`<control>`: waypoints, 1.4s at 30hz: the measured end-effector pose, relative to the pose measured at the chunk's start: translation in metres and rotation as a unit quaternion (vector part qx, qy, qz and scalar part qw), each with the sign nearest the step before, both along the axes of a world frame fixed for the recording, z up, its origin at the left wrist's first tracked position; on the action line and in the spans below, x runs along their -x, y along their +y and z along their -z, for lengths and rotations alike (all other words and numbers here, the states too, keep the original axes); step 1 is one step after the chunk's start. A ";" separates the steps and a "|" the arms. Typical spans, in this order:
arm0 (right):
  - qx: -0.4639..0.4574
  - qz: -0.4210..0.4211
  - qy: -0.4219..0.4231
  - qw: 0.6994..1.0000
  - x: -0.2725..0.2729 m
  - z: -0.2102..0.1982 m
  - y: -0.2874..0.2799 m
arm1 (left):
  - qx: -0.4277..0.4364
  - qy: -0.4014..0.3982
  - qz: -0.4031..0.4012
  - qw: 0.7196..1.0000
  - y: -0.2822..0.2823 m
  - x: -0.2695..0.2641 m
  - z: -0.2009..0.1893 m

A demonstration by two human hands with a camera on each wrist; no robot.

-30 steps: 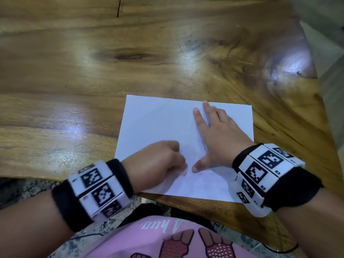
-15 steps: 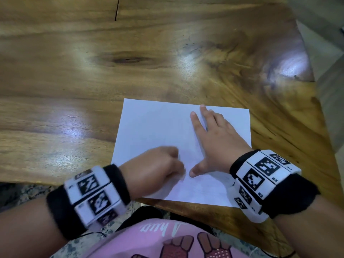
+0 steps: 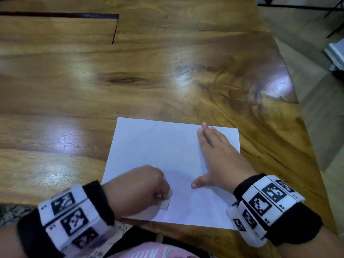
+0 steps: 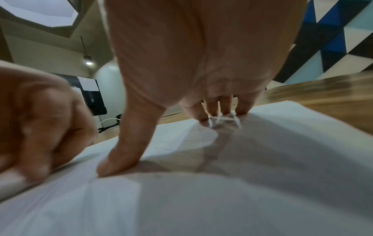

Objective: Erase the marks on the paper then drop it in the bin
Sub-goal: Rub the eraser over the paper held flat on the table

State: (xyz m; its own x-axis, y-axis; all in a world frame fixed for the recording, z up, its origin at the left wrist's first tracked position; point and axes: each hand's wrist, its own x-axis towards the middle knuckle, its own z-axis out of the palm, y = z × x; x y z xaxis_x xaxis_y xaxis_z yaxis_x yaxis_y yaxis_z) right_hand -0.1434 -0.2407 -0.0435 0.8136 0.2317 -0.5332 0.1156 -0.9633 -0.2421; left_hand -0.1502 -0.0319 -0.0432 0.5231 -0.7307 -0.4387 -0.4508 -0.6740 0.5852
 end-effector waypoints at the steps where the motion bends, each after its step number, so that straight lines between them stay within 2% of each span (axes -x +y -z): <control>1: 0.000 -0.003 -0.003 1.000 0.000 0.000 0.000 | 0.000 -0.008 -0.012 1.000 -0.004 -0.012 -0.003; 4: -0.005 -0.006 -0.009 1.000 0.001 0.001 -0.002 | 0.013 -0.070 -0.103 0.992 -0.019 -0.054 -0.013; 6: -0.006 -0.009 -0.011 1.000 0.001 0.001 -0.002 | 0.026 -0.083 -0.172 0.981 -0.034 -0.076 -0.015; 10: -0.005 -0.011 -0.014 1.000 0.000 0.002 -0.003 | 0.024 -0.122 -0.227 0.966 -0.060 -0.093 -0.008; 13: -0.002 -0.016 -0.021 1.000 0.000 0.003 -0.004 | 0.039 -0.126 -0.230 0.964 -0.061 -0.080 0.002; 16: 0.003 -0.018 -0.026 0.999 0.000 0.004 -0.003 | 0.072 -0.113 -0.134 0.982 -0.044 -0.049 0.006; 19: 0.003 -0.018 -0.029 0.999 0.001 0.005 -0.004 | 0.042 -0.076 -0.070 0.994 -0.033 -0.039 0.005; 21: 0.002 -0.018 -0.027 0.999 0.001 0.005 -0.004 | 0.044 -0.101 -0.093 0.990 -0.039 -0.057 0.005; 24: -0.001 -0.015 -0.021 1.000 0.001 0.004 -0.003 | 0.052 -0.151 -0.177 0.971 -0.055 -0.091 0.006; 26: -0.003 -0.013 -0.019 1.000 0.000 0.004 -0.003 | 0.039 -0.155 -0.178 0.971 -0.060 -0.091 0.009; 30: -0.008 -0.008 -0.018 1.000 0.000 0.004 -0.003 | 0.065 -0.124 -0.059 0.988 -0.043 -0.044 0.009; 33: -0.009 -0.009 -0.017 1.000 0.001 0.004 -0.003 | 0.076 -0.091 -0.028 0.993 -0.034 -0.040 0.009; 35: -0.011 -0.008 -0.015 1.000 0.001 0.004 -0.003 | 0.079 -0.116 -0.045 0.989 -0.042 -0.058 0.011; 39: -0.012 -0.005 -0.013 1.000 0.002 0.004 -0.003 | 0.065 -0.169 -0.147 0.972 -0.058 -0.094 0.015; 42: -0.013 -0.003 -0.011 1.000 0.001 0.004 -0.003 | 0.080 -0.168 -0.137 0.973 -0.053 -0.075 0.016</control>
